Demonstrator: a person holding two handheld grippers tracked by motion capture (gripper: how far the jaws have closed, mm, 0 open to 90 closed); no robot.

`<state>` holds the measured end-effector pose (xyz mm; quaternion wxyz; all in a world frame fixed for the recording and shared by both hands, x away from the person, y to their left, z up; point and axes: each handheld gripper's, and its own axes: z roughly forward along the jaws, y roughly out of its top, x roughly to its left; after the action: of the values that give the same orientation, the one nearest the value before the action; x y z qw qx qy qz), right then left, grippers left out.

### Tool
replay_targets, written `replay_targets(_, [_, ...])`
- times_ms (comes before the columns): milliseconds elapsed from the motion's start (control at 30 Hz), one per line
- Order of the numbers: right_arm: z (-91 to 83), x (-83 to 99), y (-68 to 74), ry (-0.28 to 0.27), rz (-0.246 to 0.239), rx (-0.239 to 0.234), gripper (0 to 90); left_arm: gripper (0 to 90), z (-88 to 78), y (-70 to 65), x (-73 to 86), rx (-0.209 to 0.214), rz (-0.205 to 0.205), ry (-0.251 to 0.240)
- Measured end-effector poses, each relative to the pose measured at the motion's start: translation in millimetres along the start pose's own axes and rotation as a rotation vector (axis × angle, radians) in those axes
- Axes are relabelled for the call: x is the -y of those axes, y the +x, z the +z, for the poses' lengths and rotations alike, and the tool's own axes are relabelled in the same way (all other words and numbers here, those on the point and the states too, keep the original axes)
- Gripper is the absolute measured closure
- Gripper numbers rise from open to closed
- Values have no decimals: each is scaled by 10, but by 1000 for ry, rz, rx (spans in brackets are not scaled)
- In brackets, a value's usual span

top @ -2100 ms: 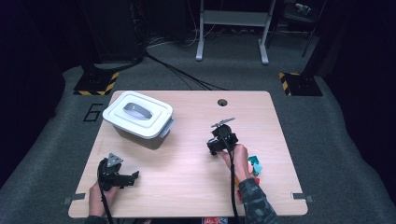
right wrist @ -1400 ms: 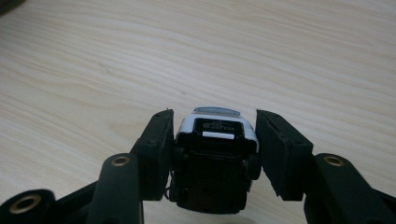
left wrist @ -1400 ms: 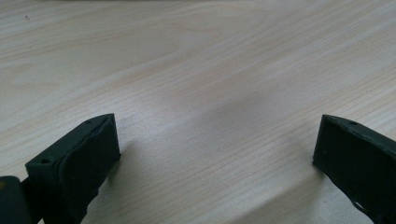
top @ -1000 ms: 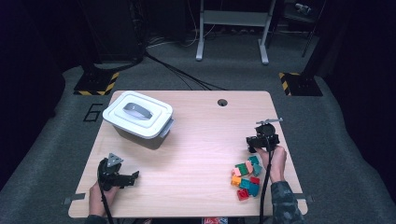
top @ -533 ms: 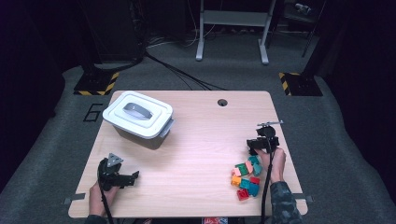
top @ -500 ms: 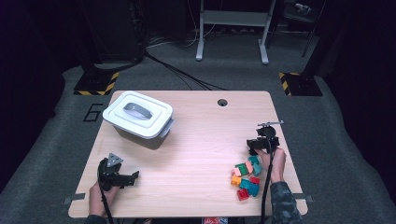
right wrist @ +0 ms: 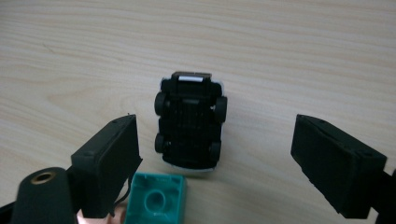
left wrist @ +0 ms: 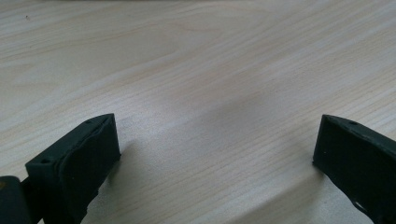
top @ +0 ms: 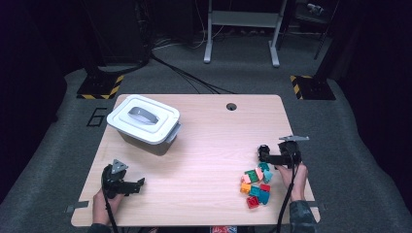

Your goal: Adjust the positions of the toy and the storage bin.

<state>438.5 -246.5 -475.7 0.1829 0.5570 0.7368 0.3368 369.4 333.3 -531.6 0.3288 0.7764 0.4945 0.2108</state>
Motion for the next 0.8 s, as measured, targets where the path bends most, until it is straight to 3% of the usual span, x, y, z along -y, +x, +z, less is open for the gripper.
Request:
replay_targets(367, [-221, 420, -157, -52, 0, 47, 16, 4, -4, 1, -1, 8, 12, 3])
replay_targets(533, [-197, 642, -189, -36, -21, 64, 10, 4, -6, 1, -1, 14, 17, 8])
replay_targets(633, [-172, 735, -187, -34, -10, 61, 11, 3, -6, 2, -1, 14, 18, 8])
replay_targets(800, [-86, 785, -129, 7, -75, 87, 8, 2, -5, 4, -2, 15, 19, 8])
